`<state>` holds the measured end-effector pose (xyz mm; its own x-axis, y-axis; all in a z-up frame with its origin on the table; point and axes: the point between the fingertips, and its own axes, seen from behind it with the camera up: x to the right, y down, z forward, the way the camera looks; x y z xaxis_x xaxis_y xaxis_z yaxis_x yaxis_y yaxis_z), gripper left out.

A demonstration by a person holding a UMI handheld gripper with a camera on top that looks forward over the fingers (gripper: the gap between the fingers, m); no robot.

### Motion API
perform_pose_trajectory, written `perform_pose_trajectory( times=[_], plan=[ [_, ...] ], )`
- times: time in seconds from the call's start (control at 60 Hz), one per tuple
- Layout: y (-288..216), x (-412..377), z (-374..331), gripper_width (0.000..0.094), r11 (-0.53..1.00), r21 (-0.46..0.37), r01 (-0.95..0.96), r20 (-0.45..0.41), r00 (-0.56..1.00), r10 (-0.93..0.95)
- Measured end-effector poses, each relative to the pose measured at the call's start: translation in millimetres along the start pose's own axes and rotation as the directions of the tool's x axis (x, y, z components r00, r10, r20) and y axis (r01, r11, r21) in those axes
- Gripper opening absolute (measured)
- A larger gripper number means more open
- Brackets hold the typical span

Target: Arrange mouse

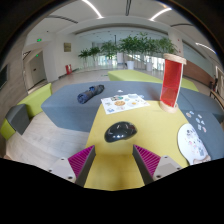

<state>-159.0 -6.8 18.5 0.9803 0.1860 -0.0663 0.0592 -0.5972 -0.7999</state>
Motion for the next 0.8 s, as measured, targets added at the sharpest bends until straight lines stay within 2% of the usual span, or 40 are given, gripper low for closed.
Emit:
perform_pose_trajectory(
  times=[0.183,0.55,0.6,0.617,0.633,0.65,0.75,0.8],
  plan=[
    [-22,-4,47,0.0810,0.999,-0.005,-0.042,0.004,0.999,0.042],
    [-51,4,110,0.0801,1.000,-0.006,-0.011,-0.066,0.998,0.011],
    [-52,5,118,0.0745,1.000,-0.008,-0.010,-0.083,0.996,0.009],
    [-51,7,120,0.0764,1.000,-0.012,-0.007,-0.095,0.995,0.006],
    [-49,9,122,0.0700,1.000,-0.018,0.000,-0.108,0.994,-0.002],
    [-48,9,123,0.0588,1.000,-0.020,0.009,-0.112,0.994,-0.011],
    [-49,7,120,0.0513,0.999,0.000,0.035,-0.122,0.992,-0.035],
    [-47,2,114,0.0472,0.999,-0.019,0.031,-0.091,0.995,-0.033]
  ],
)
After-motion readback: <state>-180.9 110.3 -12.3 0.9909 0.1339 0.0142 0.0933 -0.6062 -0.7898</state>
